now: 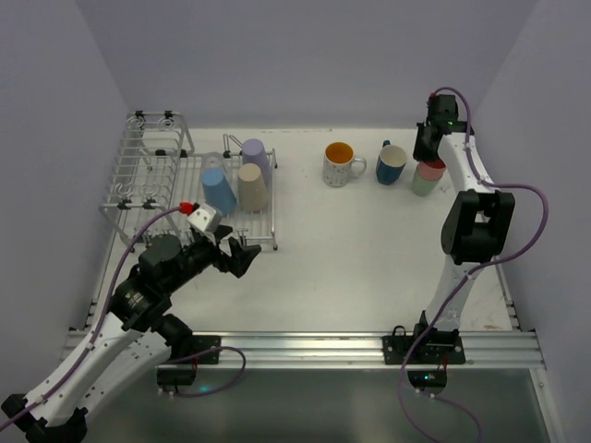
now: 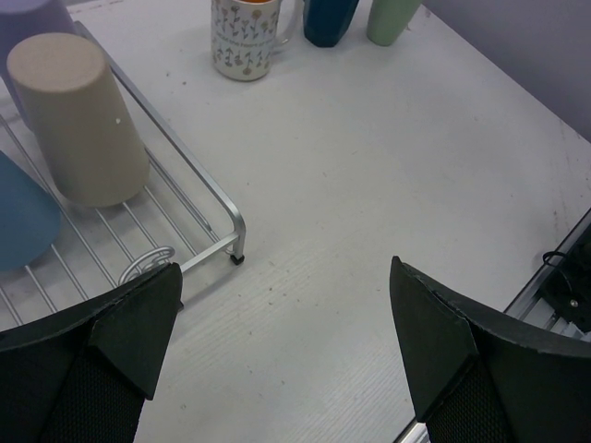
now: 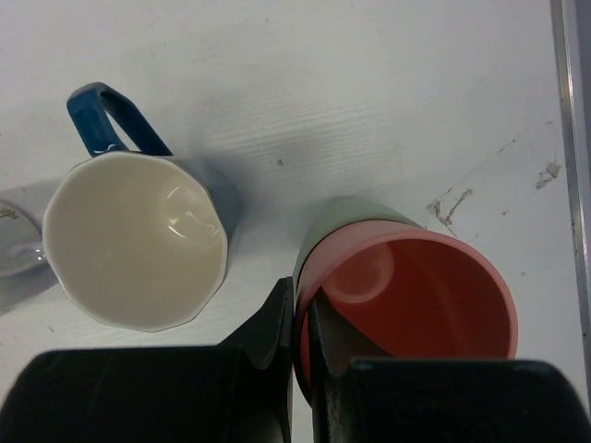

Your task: Unload the cups from the dish rack

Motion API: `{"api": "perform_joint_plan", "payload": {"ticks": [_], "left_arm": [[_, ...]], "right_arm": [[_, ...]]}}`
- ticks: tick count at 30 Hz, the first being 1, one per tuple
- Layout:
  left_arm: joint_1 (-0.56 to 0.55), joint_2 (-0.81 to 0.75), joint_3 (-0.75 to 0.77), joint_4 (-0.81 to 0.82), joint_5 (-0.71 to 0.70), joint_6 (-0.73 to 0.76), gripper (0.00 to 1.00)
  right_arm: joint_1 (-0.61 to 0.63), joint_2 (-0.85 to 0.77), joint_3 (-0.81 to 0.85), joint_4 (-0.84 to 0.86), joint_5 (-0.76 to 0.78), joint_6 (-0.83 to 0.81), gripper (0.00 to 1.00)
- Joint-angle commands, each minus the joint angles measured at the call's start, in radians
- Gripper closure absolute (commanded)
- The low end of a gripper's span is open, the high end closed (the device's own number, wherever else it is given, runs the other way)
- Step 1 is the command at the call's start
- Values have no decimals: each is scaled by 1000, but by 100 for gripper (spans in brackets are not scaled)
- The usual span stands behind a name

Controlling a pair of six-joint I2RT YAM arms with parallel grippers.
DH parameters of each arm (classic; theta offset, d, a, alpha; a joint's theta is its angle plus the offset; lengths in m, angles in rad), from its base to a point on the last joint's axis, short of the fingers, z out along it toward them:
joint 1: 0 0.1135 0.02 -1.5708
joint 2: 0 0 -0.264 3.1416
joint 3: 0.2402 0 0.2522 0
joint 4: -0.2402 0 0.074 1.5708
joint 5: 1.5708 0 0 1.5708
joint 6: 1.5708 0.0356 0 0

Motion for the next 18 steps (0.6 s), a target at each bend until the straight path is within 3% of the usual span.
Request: {"api": "perform_joint_plan", "payload": {"ticks": [1,3,8,14,18], "left_arm": [[13,9,7,-10,-1,13,0],[16,14,9,-10,-1,13,0],[24,24,9,-11,1,11,0],[36,46,9,-13,-1,14,0],[51,66,10,-13,-4,16,0]], "right_arm": [[-5,-4,-6,47,14,-19,100],[-5,-1,-6,51,14,-17,99],[-4,11,-3,54,22,-17,75],[-5,-36,14,59,27,-5,55],[-2,-134,-14,77,1,48,32]]}}
